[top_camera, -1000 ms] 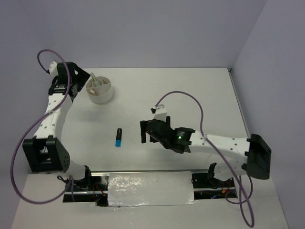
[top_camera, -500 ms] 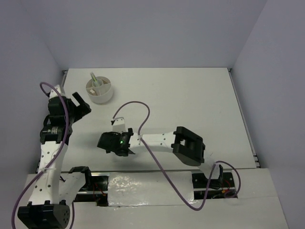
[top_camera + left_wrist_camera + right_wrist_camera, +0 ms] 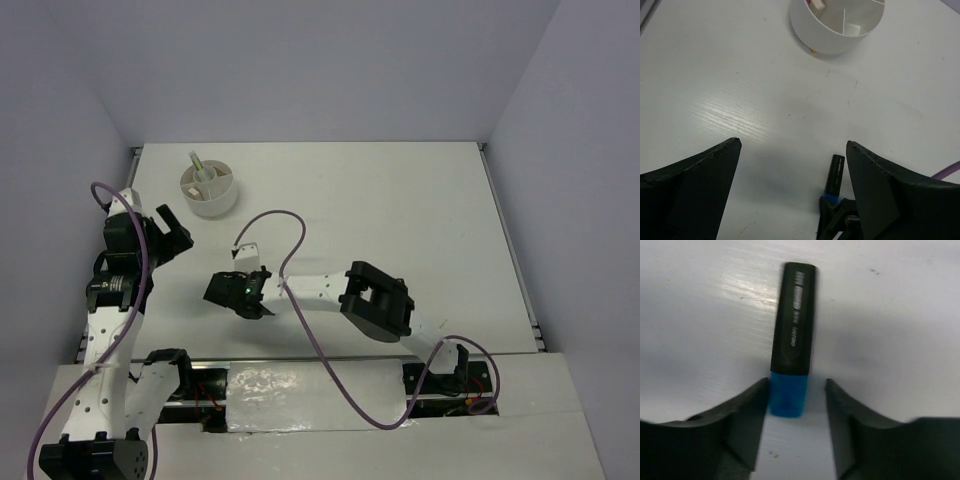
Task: Sort the stationery into containers
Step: Move the stationery to the center of the board, then pick up the stationery from the center of the board.
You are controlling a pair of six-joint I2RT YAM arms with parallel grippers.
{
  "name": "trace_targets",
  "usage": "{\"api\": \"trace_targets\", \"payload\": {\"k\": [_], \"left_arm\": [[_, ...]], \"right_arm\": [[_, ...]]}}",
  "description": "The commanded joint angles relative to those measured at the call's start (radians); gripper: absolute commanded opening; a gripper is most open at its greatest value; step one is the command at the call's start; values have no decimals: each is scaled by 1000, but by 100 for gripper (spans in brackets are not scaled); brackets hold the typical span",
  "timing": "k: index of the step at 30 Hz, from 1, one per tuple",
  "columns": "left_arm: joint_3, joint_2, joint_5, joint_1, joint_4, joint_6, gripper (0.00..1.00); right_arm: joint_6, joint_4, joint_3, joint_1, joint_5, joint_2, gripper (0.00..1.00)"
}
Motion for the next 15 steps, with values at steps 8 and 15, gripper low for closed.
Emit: {"api": "trace_targets", "payload": {"k": [8, 15], "left_arm": [[19, 20, 84, -4, 60, 30, 99], [23, 125, 229, -12, 72, 47, 99]], "right_arm": [[-548, 486, -573, -99, -393, -283, 34], [-819, 497, -625, -160, -529, -402, 13]]}}
